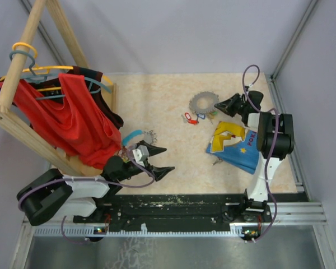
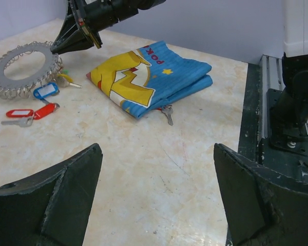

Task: Remove the keys from the keyring
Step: Pick up the keyring from the center of the board.

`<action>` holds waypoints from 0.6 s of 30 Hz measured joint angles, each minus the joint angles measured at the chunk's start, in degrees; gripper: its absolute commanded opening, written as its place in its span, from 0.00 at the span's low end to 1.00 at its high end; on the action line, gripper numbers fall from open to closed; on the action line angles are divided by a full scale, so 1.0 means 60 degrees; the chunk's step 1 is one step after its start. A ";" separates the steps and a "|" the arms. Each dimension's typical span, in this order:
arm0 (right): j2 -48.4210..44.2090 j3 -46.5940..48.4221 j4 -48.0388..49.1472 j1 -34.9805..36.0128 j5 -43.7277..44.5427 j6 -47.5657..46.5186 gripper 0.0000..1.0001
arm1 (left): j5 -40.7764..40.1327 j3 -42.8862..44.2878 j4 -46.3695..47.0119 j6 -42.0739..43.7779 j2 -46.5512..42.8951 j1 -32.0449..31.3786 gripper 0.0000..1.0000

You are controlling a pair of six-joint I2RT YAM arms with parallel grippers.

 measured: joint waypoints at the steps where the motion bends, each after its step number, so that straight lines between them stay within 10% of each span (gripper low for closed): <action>1: -0.0135 -0.0106 -0.0029 0.0000 -0.0007 -0.0011 0.00 | -0.0066 0.0044 -0.0018 0.0157 0.0015 -0.0069 0.94; 18: -0.2237 -0.2157 -0.0211 0.0117 -0.0208 -0.0189 0.00 | -0.0138 0.1111 0.1359 0.3748 0.2761 -0.0390 0.97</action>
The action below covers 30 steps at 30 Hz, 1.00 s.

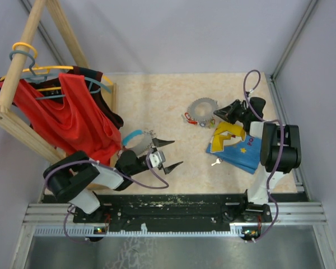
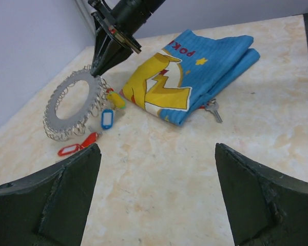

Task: Remove the keys from the keyring
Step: Pick up the keyring from the center of the board.

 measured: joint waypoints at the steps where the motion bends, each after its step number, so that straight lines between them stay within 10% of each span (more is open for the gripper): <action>1: -0.0091 -0.0069 0.0000 0.0004 -0.0015 -0.0007 0.00 | 0.0007 0.0182 0.0062 0.0211 0.0178 0.0000 0.97; 16: -0.0645 -0.0652 0.0463 0.0084 -0.0357 0.0135 0.00 | 0.0262 0.2823 0.0568 0.1271 0.2452 0.0685 1.00; 30: -0.0645 -0.0805 0.0780 0.0324 -0.0510 0.0353 0.00 | 0.1100 0.3228 0.1140 0.1344 0.4095 0.1424 0.79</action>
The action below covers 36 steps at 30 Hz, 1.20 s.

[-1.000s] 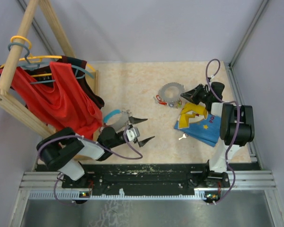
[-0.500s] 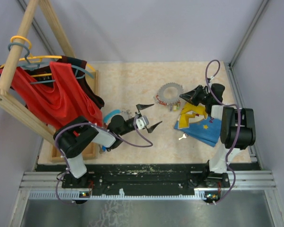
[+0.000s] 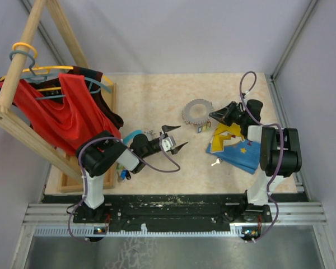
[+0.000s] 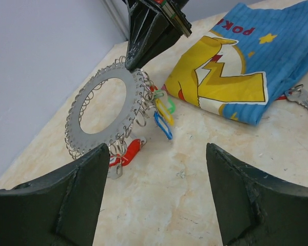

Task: Remove the keys from the keyring
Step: Pick up the keyring from the center of the board.

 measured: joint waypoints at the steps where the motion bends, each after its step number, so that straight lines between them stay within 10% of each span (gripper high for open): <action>1: 0.0000 0.0000 0.0011 0.0058 -0.0025 0.0000 0.00 | -0.0025 0.0000 0.0015 0.0091 0.0022 0.0000 0.78; 36: -0.0004 -0.0004 0.0259 0.1523 -0.0313 0.0506 0.00 | -0.1942 -0.0423 0.0135 0.3876 0.0874 0.0076 0.62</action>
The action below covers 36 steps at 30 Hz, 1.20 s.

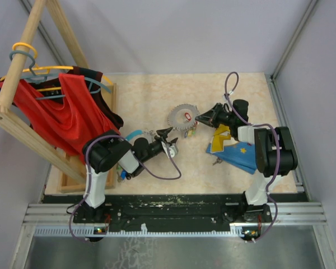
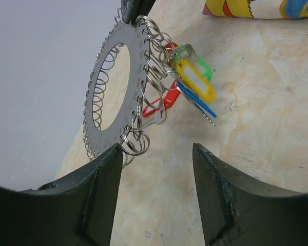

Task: Remove the keys from the keyring
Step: Pick up the keyring from the center of the board.

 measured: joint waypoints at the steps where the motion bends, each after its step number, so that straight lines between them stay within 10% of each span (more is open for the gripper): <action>1: 0.0000 0.0000 0.0015 0.0011 0.0000 0.0004 0.00 | -0.0007 -0.0015 0.0004 0.0036 -0.0029 -0.0007 0.62; 17: 0.0000 0.0000 0.0044 0.0069 -0.0076 0.0102 0.00 | -0.0153 -0.0073 0.0011 0.0579 -0.0353 -0.0026 0.73; 36: 0.0000 -0.0004 0.0080 0.0361 -0.0146 0.0262 0.00 | -0.0703 0.1144 0.0018 0.1461 0.0725 0.0047 0.62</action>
